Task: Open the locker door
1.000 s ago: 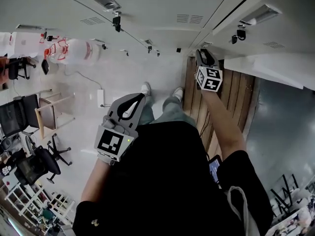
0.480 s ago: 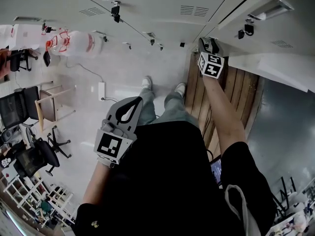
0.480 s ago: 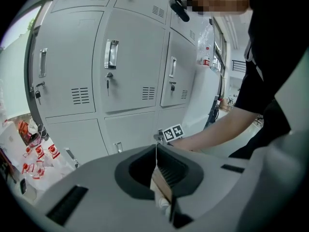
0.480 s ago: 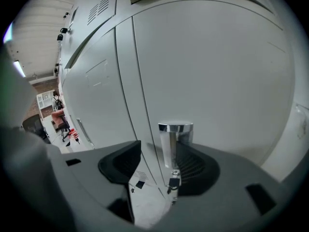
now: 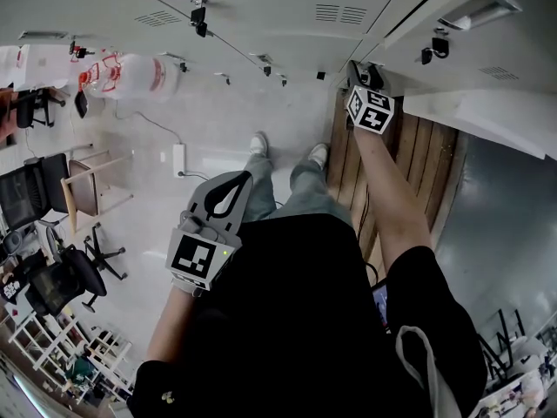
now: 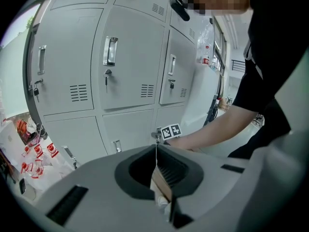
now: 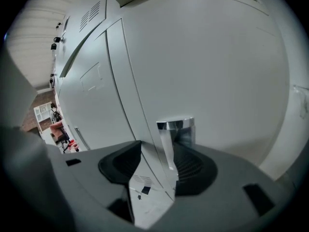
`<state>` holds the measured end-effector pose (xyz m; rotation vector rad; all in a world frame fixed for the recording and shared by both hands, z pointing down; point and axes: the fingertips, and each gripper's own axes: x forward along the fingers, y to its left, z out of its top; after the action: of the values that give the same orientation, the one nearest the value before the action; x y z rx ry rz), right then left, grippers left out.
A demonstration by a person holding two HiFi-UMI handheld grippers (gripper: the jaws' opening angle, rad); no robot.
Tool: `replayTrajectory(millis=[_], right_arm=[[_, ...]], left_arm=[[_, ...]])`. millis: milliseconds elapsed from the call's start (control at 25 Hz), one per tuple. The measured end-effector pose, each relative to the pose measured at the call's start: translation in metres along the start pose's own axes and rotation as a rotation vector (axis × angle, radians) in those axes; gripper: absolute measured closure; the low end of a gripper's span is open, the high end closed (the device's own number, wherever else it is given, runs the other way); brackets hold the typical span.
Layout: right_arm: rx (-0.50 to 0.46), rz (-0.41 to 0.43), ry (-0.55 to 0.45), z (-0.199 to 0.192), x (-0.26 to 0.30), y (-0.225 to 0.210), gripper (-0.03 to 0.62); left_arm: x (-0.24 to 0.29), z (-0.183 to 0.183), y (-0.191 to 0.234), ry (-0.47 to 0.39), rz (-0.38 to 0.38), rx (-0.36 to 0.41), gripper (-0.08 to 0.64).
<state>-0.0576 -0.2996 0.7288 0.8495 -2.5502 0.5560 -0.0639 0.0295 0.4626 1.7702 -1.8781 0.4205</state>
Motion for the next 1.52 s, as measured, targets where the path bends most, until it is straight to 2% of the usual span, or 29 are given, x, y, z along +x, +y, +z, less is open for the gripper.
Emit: replayTrajectory(millis=[200, 400, 560, 960, 1240, 1360, 1520], right_arm=[[-0.012, 0.001, 0.013, -0.005, -0.008, 0.001, 0.373], [-0.028, -0.027, 0.023, -0.020, -0.031, -0.004, 0.436], [-0.051, -0.048, 0.033, -0.033, -0.052, -0.006, 0.449], [-0.107, -0.059, 0.067, -0.064, -0.110, -0.018, 0.454], [-0.064, -0.085, 0.069, -0.081, -0.150, -0.035, 0.449], [-0.030, -0.122, 0.070, -0.090, -0.168, -0.043, 0.451], [0.038, -0.188, 0.052, -0.101, -0.192, -0.055, 0.491]], left_arm=[[0.002, 0.000, 0.000, -0.001, -0.014, 0.001, 0.537], [0.004, -0.003, 0.005, 0.047, -0.017, 0.000, 0.537], [0.011, 0.009, 0.000, -0.015, -0.082, 0.041, 0.537], [0.025, 0.014, -0.014, 0.003, -0.227, 0.142, 0.537], [0.036, 0.026, -0.040, -0.013, -0.332, 0.213, 0.537], [0.039, 0.026, -0.046, -0.007, -0.363, 0.225, 0.537], [0.045, 0.028, -0.054, 0.001, -0.406, 0.233, 0.537]])
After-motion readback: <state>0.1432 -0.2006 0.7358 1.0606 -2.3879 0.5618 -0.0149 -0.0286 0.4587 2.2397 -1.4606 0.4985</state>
